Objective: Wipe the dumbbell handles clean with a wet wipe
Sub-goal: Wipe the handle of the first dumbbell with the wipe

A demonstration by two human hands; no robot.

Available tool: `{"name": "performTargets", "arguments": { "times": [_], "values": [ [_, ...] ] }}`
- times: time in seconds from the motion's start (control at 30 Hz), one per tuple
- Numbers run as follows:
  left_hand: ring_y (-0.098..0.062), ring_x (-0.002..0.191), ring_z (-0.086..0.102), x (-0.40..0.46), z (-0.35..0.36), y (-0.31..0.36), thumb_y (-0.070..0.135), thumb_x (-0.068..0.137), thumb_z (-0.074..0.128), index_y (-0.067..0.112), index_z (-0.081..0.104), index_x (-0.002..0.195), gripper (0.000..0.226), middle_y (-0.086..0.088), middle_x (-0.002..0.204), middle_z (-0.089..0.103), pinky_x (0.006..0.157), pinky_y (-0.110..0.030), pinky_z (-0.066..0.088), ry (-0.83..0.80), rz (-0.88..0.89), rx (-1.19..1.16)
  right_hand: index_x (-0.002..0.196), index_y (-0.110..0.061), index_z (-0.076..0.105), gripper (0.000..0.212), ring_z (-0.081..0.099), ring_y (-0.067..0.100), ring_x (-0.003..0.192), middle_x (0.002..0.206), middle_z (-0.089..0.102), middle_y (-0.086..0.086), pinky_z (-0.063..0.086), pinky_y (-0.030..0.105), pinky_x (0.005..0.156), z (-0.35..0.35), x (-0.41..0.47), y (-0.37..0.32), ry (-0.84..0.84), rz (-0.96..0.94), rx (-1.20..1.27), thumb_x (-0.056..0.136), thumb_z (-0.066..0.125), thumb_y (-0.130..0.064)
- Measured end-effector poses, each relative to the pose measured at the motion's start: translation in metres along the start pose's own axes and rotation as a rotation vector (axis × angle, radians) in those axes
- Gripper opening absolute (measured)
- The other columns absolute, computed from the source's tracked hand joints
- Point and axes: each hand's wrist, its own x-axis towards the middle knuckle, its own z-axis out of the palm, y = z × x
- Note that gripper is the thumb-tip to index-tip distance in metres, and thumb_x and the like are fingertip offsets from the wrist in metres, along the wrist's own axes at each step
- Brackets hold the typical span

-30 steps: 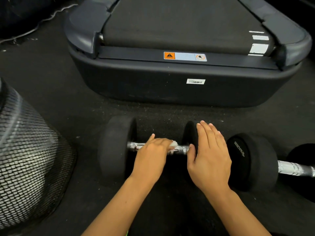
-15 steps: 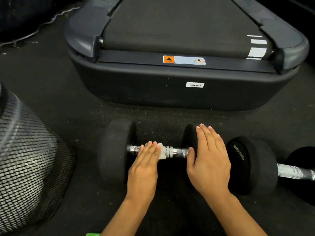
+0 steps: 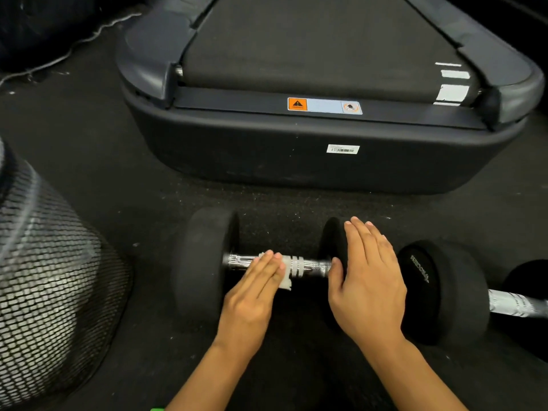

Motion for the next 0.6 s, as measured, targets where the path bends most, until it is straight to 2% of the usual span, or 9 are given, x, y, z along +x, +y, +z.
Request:
{"name": "performTargets", "arguments": {
  "times": [0.07, 0.2, 0.3, 0.43, 0.5, 0.6],
  "values": [
    [-0.026, 0.118, 0.054, 0.004, 0.004, 0.002, -0.004, 0.086, 0.052, -0.003, 0.063, 0.113, 0.03, -0.015, 0.12, 0.061, 0.099, -0.04, 0.044, 0.017, 0.032, 0.005, 0.134, -0.004, 0.045, 0.053, 0.036, 0.023, 0.133, 0.138, 0.047, 0.01, 0.024, 0.037, 0.112, 0.001, 0.0, 0.0, 0.003, 0.0, -0.003, 0.085, 0.044, -0.025],
    [-0.025, 0.113, 0.058, 0.018, 0.007, 0.007, 0.0, 0.085, 0.049, -0.001, 0.064, 0.112, 0.031, -0.014, 0.116, 0.064, 0.097, -0.039, 0.046, -0.068, 0.066, 0.002, 0.133, -0.003, 0.046, 0.053, 0.037, 0.024, 0.133, 0.138, 0.047, 0.01, 0.025, 0.037, 0.112, 0.002, 0.002, 0.0, 0.001, 0.006, -0.015, 0.085, 0.045, -0.024],
    [-0.019, 0.103, 0.064, 0.035, 0.0, 0.012, 0.007, 0.081, 0.051, 0.006, 0.067, 0.109, 0.032, -0.008, 0.108, 0.069, 0.097, -0.037, 0.046, -0.169, -0.003, 0.017, 0.133, -0.003, 0.046, 0.053, 0.038, 0.024, 0.132, 0.137, 0.048, 0.01, 0.024, 0.037, 0.111, 0.002, 0.004, -0.002, -0.002, 0.01, -0.015, 0.084, 0.046, -0.023],
    [-0.016, 0.085, 0.069, 0.048, -0.009, 0.01, -0.002, 0.066, 0.074, 0.013, 0.07, 0.1, 0.037, -0.002, 0.093, 0.072, 0.095, -0.032, 0.039, -0.228, -0.205, 0.065, 0.132, -0.003, 0.047, 0.053, 0.038, 0.024, 0.132, 0.137, 0.049, 0.01, 0.023, 0.036, 0.111, 0.0, 0.004, 0.0, -0.005, 0.003, -0.02, 0.083, 0.048, -0.024],
    [-0.018, 0.086, 0.069, 0.045, -0.014, 0.009, -0.006, 0.064, 0.075, 0.013, 0.071, 0.099, 0.04, -0.002, 0.093, 0.072, 0.095, -0.032, 0.038, -0.231, -0.279, 0.064, 0.133, -0.003, 0.046, 0.054, 0.038, 0.024, 0.132, 0.137, 0.048, 0.01, 0.023, 0.036, 0.112, 0.0, 0.004, 0.0, -0.007, -0.002, -0.02, 0.083, 0.047, -0.024],
    [-0.015, 0.096, 0.066, 0.042, -0.014, 0.015, -0.008, 0.067, 0.07, 0.011, 0.07, 0.103, 0.041, -0.003, 0.101, 0.071, 0.099, -0.035, 0.04, -0.24, -0.191, 0.033, 0.133, -0.003, 0.046, 0.054, 0.037, 0.023, 0.132, 0.138, 0.048, 0.01, 0.023, 0.036, 0.112, 0.001, 0.001, -0.001, -0.001, 0.0, -0.014, 0.084, 0.045, -0.025]
  ]
}}
